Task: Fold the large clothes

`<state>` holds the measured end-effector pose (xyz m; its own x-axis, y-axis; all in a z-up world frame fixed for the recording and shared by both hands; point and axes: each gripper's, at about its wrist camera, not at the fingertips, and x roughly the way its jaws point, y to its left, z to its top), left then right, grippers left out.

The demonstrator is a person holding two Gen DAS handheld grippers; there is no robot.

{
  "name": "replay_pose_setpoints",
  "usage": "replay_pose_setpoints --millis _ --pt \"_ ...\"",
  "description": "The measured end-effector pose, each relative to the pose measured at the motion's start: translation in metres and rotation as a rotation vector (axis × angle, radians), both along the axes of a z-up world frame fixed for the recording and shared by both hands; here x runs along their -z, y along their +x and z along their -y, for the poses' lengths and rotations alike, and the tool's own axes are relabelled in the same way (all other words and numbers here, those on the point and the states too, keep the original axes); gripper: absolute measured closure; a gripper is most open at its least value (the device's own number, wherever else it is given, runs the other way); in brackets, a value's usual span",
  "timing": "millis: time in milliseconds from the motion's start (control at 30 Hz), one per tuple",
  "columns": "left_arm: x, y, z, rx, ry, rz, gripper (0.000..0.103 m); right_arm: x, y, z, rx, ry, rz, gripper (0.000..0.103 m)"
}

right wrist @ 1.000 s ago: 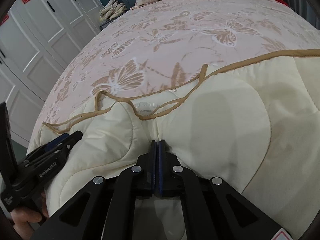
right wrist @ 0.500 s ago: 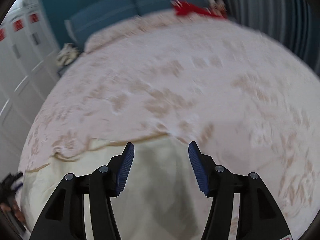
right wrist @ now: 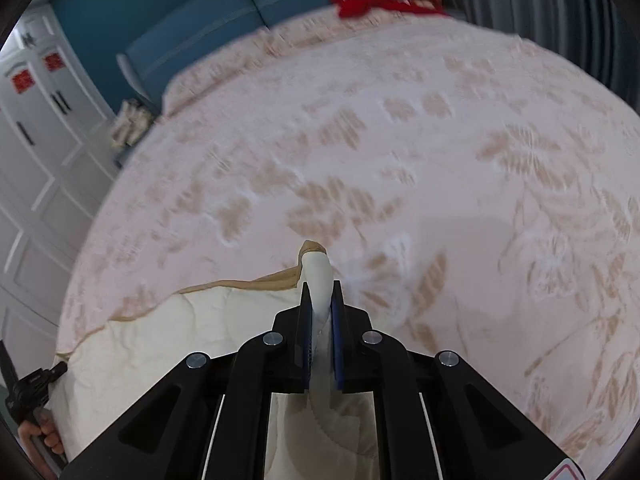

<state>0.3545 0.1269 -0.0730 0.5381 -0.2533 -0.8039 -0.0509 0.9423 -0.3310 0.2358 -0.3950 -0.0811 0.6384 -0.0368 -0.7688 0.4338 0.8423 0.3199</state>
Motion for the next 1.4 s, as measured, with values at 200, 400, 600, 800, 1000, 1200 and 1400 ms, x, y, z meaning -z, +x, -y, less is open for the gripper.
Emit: replay_pose_setpoints --millis 200,400,600,800,1000,1200,1400 --pt "0.041 -0.004 -0.007 -0.009 0.018 -0.05 0.094 0.042 0.001 -0.003 -0.012 -0.025 -0.089 0.096" --pt "0.056 -0.005 -0.001 -0.017 0.061 -0.031 0.091 0.059 0.007 -0.009 -0.021 -0.081 -0.126 0.094" --pt "0.054 -0.002 -0.001 -0.016 0.067 -0.018 0.087 0.028 -0.002 -0.009 0.037 -0.116 -0.108 0.089" --pt "0.009 -0.029 -0.025 -0.043 0.018 0.024 0.06 -0.061 -0.056 -0.104 -0.179 -0.111 0.075 0.09" --pt "-0.018 -0.102 -0.051 -0.071 -0.147 -0.001 0.041 -0.03 -0.074 -0.224 -0.427 -0.055 -0.007 0.096" --pt "0.007 -0.163 -0.068 -0.12 -0.222 -0.058 0.035 0.019 -0.074 -0.246 -0.413 -0.014 -0.121 0.099" --pt "0.042 -0.18 -0.071 -0.149 -0.32 -0.114 0.029 0.04 -0.072 -0.245 -0.41 0.009 -0.142 0.1"
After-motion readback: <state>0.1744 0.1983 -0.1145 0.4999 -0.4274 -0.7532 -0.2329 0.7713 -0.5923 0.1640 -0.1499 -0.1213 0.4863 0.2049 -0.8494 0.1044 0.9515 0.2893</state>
